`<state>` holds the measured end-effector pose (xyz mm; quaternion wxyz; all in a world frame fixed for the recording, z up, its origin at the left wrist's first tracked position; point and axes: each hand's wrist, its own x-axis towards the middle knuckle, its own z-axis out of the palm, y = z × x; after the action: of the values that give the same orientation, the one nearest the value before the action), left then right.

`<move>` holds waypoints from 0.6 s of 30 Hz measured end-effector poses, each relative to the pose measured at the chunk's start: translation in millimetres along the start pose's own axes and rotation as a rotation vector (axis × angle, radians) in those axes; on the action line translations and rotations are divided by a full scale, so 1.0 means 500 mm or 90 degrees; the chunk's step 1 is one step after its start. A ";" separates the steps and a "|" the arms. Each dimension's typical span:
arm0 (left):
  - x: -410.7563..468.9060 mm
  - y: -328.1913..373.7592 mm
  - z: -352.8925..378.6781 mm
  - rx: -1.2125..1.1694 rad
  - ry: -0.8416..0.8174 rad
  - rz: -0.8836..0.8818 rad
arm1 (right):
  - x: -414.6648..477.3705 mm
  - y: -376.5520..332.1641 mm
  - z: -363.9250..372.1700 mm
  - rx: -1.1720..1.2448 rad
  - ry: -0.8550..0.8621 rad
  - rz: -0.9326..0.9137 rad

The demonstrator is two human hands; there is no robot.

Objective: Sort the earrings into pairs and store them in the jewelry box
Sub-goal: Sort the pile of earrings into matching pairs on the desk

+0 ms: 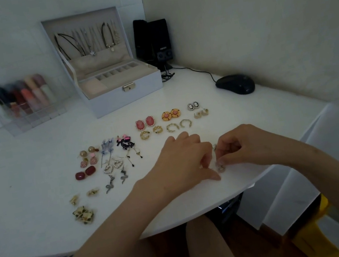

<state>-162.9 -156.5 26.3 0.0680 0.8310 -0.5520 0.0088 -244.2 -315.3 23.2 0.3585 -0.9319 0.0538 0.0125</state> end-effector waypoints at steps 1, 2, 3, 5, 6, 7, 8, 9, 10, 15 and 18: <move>0.002 0.002 0.001 0.007 0.003 -0.011 | 0.000 0.000 0.000 -0.003 0.000 0.000; 0.003 0.002 0.002 0.011 0.010 -0.021 | 0.001 -0.001 0.000 -0.005 0.000 0.001; 0.002 0.000 0.001 0.008 0.021 -0.029 | 0.001 -0.002 0.000 -0.006 0.000 0.003; -0.004 -0.011 -0.003 -0.035 0.047 -0.031 | 0.001 -0.002 -0.001 -0.006 0.003 0.004; -0.007 -0.017 -0.006 -0.066 0.052 -0.025 | 0.001 -0.002 -0.001 -0.007 0.003 0.002; -0.011 -0.021 -0.009 -0.085 0.047 -0.014 | 0.000 -0.001 -0.001 -0.008 0.004 0.000; -0.014 -0.023 -0.011 -0.089 0.034 -0.003 | 0.000 -0.001 -0.001 -0.006 0.006 0.000; -0.015 -0.023 -0.010 -0.084 0.020 0.005 | 0.000 -0.001 0.000 -0.003 0.008 0.000; -0.015 -0.021 -0.006 -0.077 0.010 0.010 | 0.000 -0.001 0.000 0.001 0.011 0.000; -0.016 -0.010 0.008 -0.067 0.012 0.007 | 0.004 -0.003 0.005 0.005 0.018 -0.009; -0.018 -0.005 0.010 -0.051 0.032 -0.009 | 0.004 -0.001 0.006 0.010 0.022 -0.009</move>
<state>-164.3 -147.7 20.2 0.1154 0.8309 -0.5443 0.0074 -242.2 -313.0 21.1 0.3651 -0.9294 0.0535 -0.0069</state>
